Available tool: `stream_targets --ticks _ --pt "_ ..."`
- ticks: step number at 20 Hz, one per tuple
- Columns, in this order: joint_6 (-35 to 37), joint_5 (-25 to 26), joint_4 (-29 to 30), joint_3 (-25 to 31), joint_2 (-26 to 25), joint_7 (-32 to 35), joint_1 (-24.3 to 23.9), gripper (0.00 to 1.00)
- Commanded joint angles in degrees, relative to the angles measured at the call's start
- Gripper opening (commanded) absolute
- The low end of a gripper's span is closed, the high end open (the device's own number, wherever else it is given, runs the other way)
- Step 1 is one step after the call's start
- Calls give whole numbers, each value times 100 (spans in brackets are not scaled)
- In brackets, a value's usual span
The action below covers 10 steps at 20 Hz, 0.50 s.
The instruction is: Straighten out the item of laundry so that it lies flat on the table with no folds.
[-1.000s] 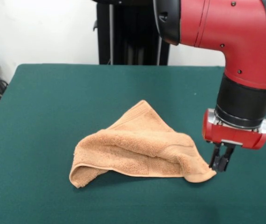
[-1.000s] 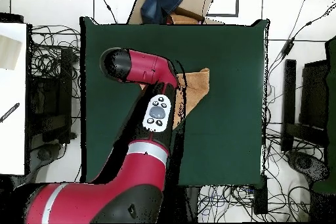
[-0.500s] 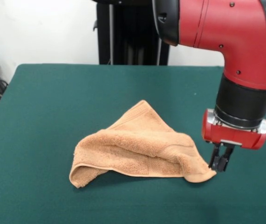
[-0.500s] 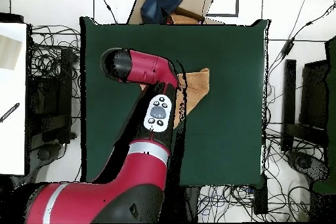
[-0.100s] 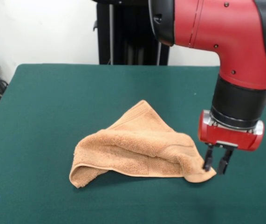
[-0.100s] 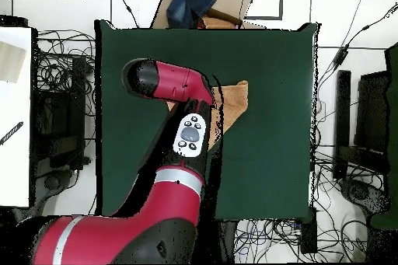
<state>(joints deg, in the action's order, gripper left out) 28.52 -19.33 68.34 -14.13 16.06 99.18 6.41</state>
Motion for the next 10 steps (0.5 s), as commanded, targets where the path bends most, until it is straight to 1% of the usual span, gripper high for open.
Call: stream_targets --ticks 1,6,10 --pt "-639 90 862 639 -2 1004 -154 100" --pt "-887 87 930 688 27 973 -178 100" --pt "-816 52 930 682 25 949 -174 100"
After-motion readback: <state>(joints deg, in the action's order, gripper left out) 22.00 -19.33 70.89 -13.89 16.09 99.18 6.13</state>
